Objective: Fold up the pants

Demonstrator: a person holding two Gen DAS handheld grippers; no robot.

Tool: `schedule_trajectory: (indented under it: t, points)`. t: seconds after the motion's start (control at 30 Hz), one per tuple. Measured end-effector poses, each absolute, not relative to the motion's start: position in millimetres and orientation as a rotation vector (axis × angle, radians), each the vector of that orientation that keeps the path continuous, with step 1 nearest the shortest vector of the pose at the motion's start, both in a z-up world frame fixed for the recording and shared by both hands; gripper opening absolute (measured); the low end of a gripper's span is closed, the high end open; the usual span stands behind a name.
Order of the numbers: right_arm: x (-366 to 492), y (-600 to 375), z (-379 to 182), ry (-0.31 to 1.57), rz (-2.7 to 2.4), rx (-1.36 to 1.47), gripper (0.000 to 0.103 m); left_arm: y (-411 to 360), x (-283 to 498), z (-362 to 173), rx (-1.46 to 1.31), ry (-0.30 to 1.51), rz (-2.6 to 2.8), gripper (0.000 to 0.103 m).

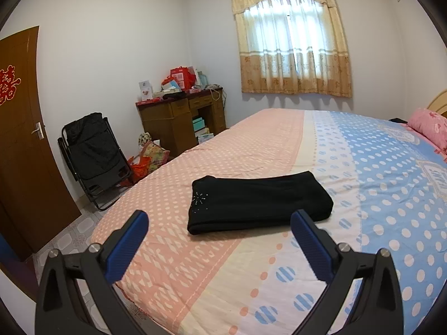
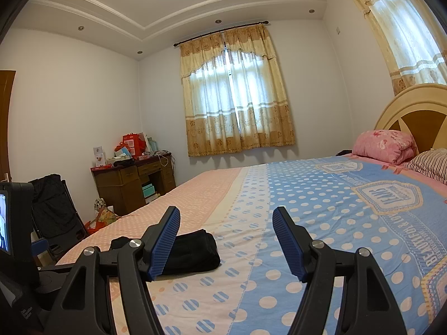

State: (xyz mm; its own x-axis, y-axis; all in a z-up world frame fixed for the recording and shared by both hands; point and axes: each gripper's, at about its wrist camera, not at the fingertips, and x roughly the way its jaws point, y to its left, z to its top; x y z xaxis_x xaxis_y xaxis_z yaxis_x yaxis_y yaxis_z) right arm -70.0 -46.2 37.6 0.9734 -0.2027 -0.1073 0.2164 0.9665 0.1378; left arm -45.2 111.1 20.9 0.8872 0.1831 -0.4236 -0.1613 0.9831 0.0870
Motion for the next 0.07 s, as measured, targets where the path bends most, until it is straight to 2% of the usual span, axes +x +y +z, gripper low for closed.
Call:
schedule_trajectory:
  t: [0.07]
  points:
    - [-70.0,-46.2,38.0,0.093,-0.213,0.149,0.070,111.0,-44.3,20.7,0.046,0.453,0.167,0.103]
